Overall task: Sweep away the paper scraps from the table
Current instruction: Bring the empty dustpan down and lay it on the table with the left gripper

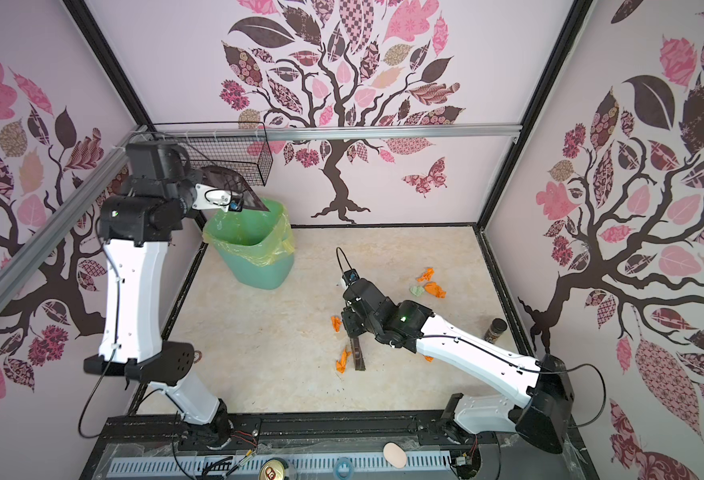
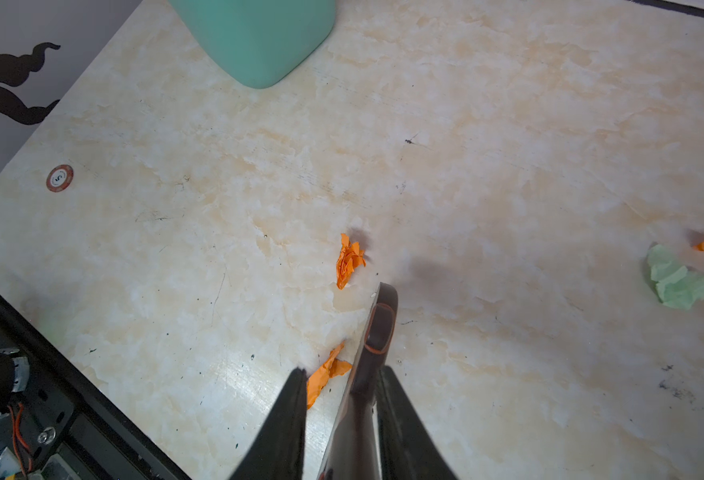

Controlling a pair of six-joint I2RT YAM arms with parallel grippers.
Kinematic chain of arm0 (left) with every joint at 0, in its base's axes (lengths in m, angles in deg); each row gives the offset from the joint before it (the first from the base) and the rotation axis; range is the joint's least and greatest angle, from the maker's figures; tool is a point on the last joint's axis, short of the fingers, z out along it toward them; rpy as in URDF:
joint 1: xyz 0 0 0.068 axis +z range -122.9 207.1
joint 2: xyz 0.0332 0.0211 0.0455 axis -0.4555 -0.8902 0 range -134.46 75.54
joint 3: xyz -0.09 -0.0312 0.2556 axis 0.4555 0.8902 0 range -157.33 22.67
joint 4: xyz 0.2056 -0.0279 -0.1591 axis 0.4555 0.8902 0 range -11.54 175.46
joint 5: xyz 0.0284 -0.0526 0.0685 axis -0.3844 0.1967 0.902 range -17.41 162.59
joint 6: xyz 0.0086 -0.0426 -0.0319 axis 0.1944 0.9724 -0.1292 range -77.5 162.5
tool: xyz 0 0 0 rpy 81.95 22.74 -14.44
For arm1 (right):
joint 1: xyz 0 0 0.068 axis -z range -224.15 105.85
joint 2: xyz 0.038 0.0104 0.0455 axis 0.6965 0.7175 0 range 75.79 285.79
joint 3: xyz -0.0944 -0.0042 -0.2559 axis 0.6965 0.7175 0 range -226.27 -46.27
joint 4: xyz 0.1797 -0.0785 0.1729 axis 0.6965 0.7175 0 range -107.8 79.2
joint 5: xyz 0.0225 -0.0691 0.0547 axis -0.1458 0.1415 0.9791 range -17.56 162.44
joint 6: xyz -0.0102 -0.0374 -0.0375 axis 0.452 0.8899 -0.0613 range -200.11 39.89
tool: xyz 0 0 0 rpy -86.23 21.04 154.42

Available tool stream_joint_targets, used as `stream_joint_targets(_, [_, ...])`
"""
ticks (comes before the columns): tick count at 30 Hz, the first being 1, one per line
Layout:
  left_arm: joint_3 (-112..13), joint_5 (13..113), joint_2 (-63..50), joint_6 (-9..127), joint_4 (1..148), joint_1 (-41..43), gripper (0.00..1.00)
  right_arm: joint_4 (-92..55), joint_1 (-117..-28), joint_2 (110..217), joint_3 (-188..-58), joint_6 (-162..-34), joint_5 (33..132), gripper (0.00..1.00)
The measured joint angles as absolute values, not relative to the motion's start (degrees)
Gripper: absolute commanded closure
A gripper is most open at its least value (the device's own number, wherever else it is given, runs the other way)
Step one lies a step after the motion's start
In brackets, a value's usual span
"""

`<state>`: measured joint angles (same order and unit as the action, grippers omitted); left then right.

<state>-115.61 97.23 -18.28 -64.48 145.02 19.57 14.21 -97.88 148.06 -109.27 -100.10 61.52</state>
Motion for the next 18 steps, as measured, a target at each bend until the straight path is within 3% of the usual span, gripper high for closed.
stream_joint_targets(8, [-79.3, 86.7, 14.3, -50.2, 145.9, 18.7, 1.00, 19.9, -95.0, 145.8, -110.0, -100.8, 61.6, 1.00])
stream_joint_targets(18, [-33.4, 73.2, 30.7, -33.8, 141.5, 18.7, 1.00, 31.9, -93.1, 145.8, -118.0, -100.7, 60.2, 1.00])
